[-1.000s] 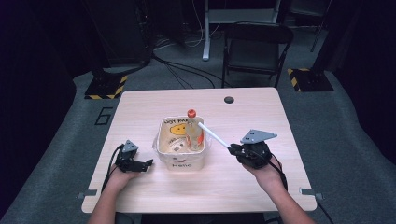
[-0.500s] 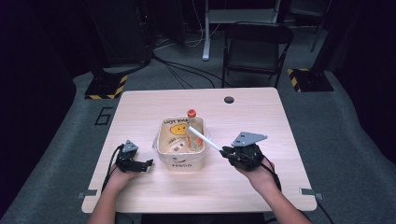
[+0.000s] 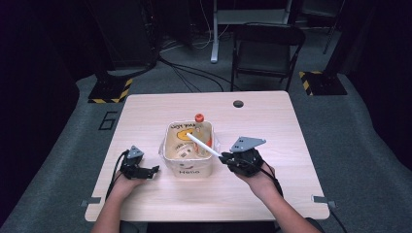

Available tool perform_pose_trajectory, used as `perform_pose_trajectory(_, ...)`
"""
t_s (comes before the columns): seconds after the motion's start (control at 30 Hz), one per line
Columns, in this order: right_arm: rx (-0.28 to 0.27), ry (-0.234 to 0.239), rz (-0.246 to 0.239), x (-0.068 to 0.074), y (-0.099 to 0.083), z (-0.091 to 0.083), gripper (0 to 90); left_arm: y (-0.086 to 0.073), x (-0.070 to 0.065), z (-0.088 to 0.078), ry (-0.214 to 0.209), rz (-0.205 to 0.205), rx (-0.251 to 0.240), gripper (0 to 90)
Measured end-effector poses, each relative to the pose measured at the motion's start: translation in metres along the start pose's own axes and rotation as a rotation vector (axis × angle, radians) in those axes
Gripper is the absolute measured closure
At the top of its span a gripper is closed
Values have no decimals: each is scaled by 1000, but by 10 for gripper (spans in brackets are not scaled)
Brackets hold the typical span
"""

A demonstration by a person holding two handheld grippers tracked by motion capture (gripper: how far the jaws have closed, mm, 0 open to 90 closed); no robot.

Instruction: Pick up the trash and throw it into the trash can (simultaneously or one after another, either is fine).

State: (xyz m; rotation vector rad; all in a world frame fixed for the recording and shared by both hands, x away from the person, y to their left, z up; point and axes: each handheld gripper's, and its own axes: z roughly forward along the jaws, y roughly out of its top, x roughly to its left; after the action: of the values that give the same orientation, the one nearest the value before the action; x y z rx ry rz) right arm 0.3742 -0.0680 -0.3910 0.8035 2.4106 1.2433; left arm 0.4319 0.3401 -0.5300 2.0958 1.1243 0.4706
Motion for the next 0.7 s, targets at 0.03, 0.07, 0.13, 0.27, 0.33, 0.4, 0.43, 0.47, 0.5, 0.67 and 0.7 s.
perform_pose_trajectory(0.03,-2,-2,4,1,1,1,790,0,0,0,-1,-1,0,61)
perform_pose_trajectory(0.07,-4,-1,0,1,2,2,790,0,0,0,0,-2,-1,61)
perform_pose_trajectory(0.13,-6,1,-4,1,4,5,790,0,0,0,0,-2,0,61)
perform_pose_trajectory(0.27,-7,9,-2,2,8,11,790,0,0,0,0,0,0,61)
perform_pose_trajectory(0.33,-6,10,-3,2,11,13,790,0,0,0,1,-1,0,61)
perform_pose_trajectory(0.4,-5,12,1,1,13,16,790,0,0,0,0,1,0,61)
perform_pose_trajectory(0.43,-4,12,3,1,14,17,790,0,0,0,0,0,0,61)
perform_pose_trajectory(0.47,-3,13,8,0,14,18,790,0,0,0,0,1,0,61)
perform_pose_trajectory(0.5,2,14,7,0,14,19,790,0,0,0,0,-1,0,61)
perform_pose_trajectory(0.67,3,9,20,-2,15,23,789,0,0,0,1,-2,0,61)
perform_pose_trajectory(0.7,2,9,21,-2,16,24,789,0,0,0,1,-2,0,61)
